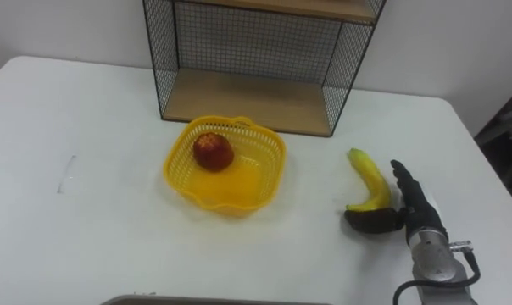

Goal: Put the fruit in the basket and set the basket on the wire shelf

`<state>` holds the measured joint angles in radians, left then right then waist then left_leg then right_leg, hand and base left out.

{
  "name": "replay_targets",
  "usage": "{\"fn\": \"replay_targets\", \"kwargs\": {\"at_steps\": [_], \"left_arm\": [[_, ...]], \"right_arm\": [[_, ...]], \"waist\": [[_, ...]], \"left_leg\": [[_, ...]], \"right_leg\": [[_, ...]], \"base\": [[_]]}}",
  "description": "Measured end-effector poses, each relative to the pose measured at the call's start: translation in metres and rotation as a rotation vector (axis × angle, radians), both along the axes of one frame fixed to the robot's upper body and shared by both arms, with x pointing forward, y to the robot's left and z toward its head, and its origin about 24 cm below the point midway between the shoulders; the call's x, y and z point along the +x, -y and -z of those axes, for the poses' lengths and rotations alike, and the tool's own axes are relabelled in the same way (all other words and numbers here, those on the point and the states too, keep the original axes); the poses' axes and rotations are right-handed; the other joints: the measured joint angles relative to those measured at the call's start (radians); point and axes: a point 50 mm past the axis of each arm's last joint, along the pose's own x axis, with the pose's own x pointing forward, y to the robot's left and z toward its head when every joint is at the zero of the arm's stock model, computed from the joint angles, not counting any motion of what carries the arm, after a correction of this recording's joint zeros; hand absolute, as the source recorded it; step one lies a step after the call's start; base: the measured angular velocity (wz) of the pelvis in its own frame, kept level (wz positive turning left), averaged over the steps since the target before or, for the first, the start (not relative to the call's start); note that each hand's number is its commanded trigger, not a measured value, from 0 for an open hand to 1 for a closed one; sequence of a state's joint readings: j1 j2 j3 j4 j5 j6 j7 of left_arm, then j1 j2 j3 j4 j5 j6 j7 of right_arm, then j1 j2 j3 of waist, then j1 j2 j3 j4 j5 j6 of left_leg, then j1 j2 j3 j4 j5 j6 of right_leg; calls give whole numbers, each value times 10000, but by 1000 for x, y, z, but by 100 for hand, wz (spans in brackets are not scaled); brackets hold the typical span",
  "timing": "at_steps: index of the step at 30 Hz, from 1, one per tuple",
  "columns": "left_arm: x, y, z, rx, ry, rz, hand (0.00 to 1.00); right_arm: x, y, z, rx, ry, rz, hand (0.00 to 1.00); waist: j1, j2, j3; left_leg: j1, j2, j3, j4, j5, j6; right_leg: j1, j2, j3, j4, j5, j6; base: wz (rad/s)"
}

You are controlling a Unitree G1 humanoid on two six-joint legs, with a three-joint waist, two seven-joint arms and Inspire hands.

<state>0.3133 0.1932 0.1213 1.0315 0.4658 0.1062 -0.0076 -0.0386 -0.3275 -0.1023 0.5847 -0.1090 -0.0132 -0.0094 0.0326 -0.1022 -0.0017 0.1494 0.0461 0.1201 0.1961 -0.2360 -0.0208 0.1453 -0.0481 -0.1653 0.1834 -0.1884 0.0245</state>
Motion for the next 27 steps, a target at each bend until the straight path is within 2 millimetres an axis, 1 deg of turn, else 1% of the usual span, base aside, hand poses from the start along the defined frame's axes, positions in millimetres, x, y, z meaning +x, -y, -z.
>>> {"fn": "replay_targets", "kwargs": {"at_steps": [5,9,16,20,27], "left_arm": [[4,-1,0,24,77,55,0],[5,-1,0,32,81,58,0],[2,-1,0,30,17,60,0],[3,-1,0,33,20,64,0],[2,-1,0,43,-32,55,0]], "right_arm": [[-2,2,2,164,23,172,0],[-2,3,2,167,58,180,0],[-4,4,4,134,-1,149,0],[-4,4,4,10,-29,99,0],[-5,5,5,3,-99,148,0]], "waist": [[-16,19,-1],[-16,71,-14],[-27,198,-69],[-43,258,-66],[8,249,-57]], "left_leg": [[9,-6,-143,9,-2,0],[16,-6,-168,12,-2,-1],[29,-2,-177,17,-2,-1],[25,1,-179,12,-3,0],[25,-3,-253,56,-2,0]], "right_leg": [[77,7,-123,-130,4,5],[114,7,-154,-133,5,5],[132,6,-175,-73,14,0],[137,-4,-179,22,14,0],[129,-14,-252,14,11,-2]], "base": [[8],[3],[0],[0],[3]]}}
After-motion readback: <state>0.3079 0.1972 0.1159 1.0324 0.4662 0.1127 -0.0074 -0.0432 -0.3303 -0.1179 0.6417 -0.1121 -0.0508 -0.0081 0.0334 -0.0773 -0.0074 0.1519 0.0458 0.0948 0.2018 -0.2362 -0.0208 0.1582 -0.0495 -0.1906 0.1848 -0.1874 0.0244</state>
